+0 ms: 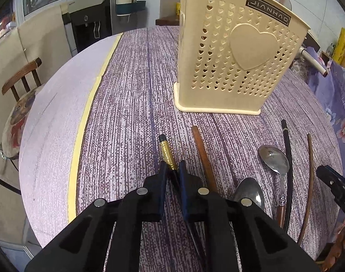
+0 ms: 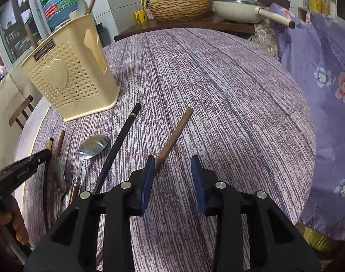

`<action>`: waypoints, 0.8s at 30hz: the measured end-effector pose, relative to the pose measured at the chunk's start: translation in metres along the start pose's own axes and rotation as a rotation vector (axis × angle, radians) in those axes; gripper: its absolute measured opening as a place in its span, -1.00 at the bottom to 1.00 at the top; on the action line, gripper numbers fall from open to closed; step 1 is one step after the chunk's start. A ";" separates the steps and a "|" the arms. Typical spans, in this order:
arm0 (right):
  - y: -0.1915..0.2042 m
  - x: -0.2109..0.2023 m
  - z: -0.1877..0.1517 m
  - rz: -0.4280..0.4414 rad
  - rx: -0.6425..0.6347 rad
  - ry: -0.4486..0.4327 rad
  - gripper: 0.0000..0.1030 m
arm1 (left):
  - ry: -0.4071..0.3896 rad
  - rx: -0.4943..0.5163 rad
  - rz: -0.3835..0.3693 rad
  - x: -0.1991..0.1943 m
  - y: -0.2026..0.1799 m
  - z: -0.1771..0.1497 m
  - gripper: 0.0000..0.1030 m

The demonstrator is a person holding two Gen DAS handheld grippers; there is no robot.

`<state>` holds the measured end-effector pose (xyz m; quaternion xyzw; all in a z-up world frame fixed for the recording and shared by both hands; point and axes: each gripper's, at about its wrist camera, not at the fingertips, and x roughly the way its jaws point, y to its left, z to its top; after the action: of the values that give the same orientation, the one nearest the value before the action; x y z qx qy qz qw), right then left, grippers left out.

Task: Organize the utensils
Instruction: 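Close the left tool on a yellow-tipped chopstick while the right tool grasps a brown chopstick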

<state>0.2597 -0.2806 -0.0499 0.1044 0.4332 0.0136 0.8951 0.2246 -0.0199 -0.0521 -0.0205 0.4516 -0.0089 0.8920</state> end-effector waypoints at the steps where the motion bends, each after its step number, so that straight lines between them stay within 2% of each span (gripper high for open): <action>1: 0.000 0.003 0.003 0.005 0.003 0.007 -0.34 | 0.002 0.000 0.001 0.001 -0.001 0.001 -0.77; 6: 0.007 0.021 0.017 -0.020 0.001 0.030 -0.36 | 0.016 0.008 0.004 0.004 -0.003 0.006 -0.77; 11: 0.021 0.032 0.025 -0.068 -0.028 0.018 -0.54 | 0.018 0.011 0.018 0.006 -0.007 0.008 -0.77; 14: 0.028 0.037 0.028 -0.092 -0.056 0.010 -0.57 | 0.008 0.023 0.030 0.007 -0.010 0.009 -0.77; 19: 0.034 0.045 0.036 -0.092 -0.081 0.017 -0.76 | 0.007 0.030 0.036 0.008 -0.013 0.010 -0.78; 24: 0.042 0.048 0.038 -0.074 -0.101 0.027 -0.78 | 0.007 0.031 0.037 0.009 -0.014 0.012 -0.80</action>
<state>0.3226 -0.2404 -0.0557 0.0430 0.4475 0.0035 0.8932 0.2397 -0.0336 -0.0513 0.0018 0.4549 0.0004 0.8906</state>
